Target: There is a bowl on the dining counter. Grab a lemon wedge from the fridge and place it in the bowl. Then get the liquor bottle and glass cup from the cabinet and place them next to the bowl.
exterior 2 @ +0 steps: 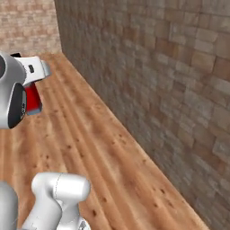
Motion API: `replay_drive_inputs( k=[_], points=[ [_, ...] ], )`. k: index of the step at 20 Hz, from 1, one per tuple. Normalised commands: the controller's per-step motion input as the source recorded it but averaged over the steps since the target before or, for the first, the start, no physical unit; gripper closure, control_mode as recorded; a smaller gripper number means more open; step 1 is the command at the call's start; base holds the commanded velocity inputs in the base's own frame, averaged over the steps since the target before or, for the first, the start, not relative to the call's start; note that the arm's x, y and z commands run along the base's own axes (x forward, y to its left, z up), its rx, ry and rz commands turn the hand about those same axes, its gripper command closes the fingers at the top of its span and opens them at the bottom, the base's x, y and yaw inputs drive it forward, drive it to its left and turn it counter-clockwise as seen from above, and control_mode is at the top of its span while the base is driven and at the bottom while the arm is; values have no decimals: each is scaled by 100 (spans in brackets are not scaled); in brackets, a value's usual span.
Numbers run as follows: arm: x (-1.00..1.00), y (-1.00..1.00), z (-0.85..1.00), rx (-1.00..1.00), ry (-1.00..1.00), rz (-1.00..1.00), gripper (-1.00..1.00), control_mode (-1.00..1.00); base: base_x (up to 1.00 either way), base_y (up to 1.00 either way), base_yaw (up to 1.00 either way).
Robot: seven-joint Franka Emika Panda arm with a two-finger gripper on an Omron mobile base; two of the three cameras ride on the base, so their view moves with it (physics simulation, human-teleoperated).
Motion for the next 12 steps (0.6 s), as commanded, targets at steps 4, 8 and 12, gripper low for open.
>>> replay_drive_inputs(
  k=[4, 8, 12],
  points=[
    [0, 0, 0, 0, 0, 0, 100, 100, 100, 0, 43],
    [0, 0, 0, 0, 0, 0, 100, 100, 100, 4, 25],
    [0, 0, 0, 0, 0, 0, 100, 100, 100, 5, 17]
  ],
)
